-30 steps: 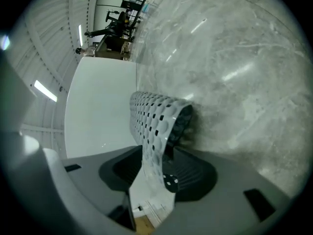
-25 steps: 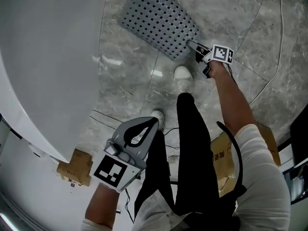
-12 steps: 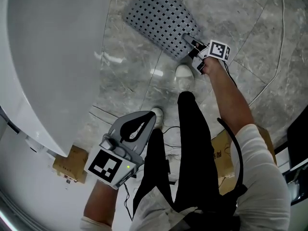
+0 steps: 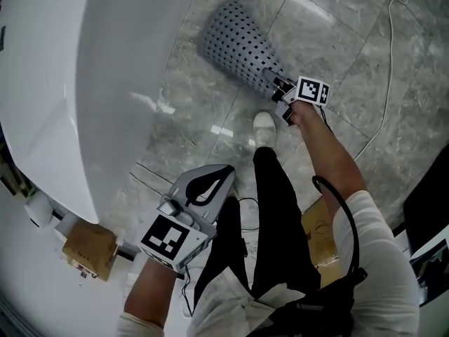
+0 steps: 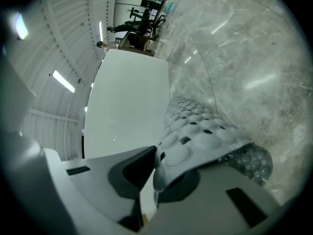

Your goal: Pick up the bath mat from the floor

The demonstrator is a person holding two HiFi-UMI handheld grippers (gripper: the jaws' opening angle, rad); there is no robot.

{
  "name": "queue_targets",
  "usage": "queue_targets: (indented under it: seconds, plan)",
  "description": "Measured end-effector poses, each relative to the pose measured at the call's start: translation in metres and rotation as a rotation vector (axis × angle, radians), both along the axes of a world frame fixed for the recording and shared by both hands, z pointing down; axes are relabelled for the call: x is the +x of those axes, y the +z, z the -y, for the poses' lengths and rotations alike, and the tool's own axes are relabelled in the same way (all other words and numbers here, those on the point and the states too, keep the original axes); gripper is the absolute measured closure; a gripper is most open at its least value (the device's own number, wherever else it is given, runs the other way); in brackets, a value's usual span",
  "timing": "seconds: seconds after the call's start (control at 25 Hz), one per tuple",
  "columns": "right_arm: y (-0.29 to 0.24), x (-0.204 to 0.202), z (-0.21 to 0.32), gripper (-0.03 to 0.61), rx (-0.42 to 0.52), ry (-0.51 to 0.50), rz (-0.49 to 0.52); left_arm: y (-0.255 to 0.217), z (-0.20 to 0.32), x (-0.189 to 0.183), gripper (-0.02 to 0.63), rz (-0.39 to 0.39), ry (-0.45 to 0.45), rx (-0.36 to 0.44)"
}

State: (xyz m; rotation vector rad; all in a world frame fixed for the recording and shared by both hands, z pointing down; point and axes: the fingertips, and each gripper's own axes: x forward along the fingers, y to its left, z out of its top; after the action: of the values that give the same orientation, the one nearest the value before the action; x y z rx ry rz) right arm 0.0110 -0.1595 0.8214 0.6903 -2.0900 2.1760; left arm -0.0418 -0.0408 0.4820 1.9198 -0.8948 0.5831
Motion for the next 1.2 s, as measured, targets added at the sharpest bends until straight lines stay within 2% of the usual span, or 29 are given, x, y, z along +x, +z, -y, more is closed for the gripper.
queue_targets:
  seconds: [0.08, 0.24, 0.48, 0.8, 1.2]
  plan:
    - [-0.015, -0.003, 0.011, 0.561, 0.036, -0.021, -0.023, -0.013, 0.000, -0.008, 0.607, 0.004, -0.023, 0.023]
    - [-0.040, -0.012, 0.011, 0.561, 0.050, -0.051, -0.077, -0.033, -0.010, -0.030, 0.607, -0.002, -0.059, -0.001]
    - [-0.095, -0.017, 0.008, 0.561, 0.098, -0.082, -0.133, -0.079, -0.024, -0.044, 0.607, -0.005, -0.060, 0.110]
    - [-0.194, -0.010, -0.011, 0.563, 0.152, -0.081, -0.177, -0.140, -0.056, -0.055, 0.607, 0.000, -0.061, 0.172]
    - [-0.357, -0.023, -0.056, 0.563, 0.222, -0.077, -0.141, -0.233, -0.115, -0.080, 0.607, -0.018, -0.068, 0.254]
